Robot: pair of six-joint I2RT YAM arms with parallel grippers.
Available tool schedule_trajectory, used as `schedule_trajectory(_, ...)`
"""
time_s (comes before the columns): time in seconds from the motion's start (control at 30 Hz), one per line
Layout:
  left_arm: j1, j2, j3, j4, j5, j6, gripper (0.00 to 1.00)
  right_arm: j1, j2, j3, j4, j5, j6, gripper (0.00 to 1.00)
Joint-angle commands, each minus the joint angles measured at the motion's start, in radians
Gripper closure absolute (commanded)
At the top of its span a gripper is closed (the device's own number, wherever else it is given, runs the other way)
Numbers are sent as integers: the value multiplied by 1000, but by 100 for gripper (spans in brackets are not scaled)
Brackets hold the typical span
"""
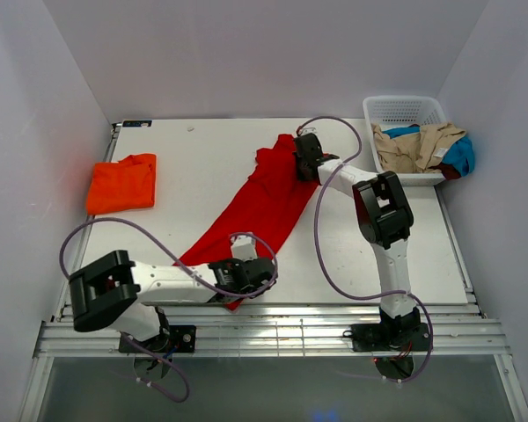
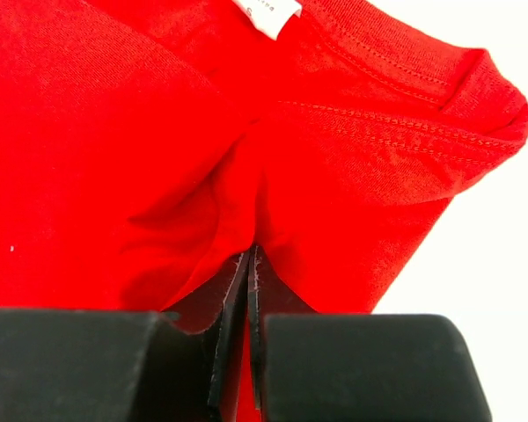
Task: Fold and stack the t-shirts
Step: Rotate the tshirt 90 degrees
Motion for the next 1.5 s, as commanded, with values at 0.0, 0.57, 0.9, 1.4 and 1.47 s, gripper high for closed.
schedule_trajectory(0.0, -52, 123, 132, 42, -51, -13, 100, -23, 37, 43, 14, -83, 5, 92)
schedule_trajectory(0.57, 8, 238, 397, 302, -122, 485, 100, -138, 309, 464, 38, -485, 43, 92)
schedule_trajectory(0.9, 415, 215, 317, 534, 123, 754, 100, -209, 327, 509, 339, -724, 134, 76)
schedule_trajectory(1.4, 661, 425, 465, 634, 413, 902, 100, -141, -516, -295, 330, -332, -128, 55)
schedule_trajectory(1.47, 661, 385, 439, 675, 417, 874, 100, -103, -604, -372, 290, -259, -144, 57)
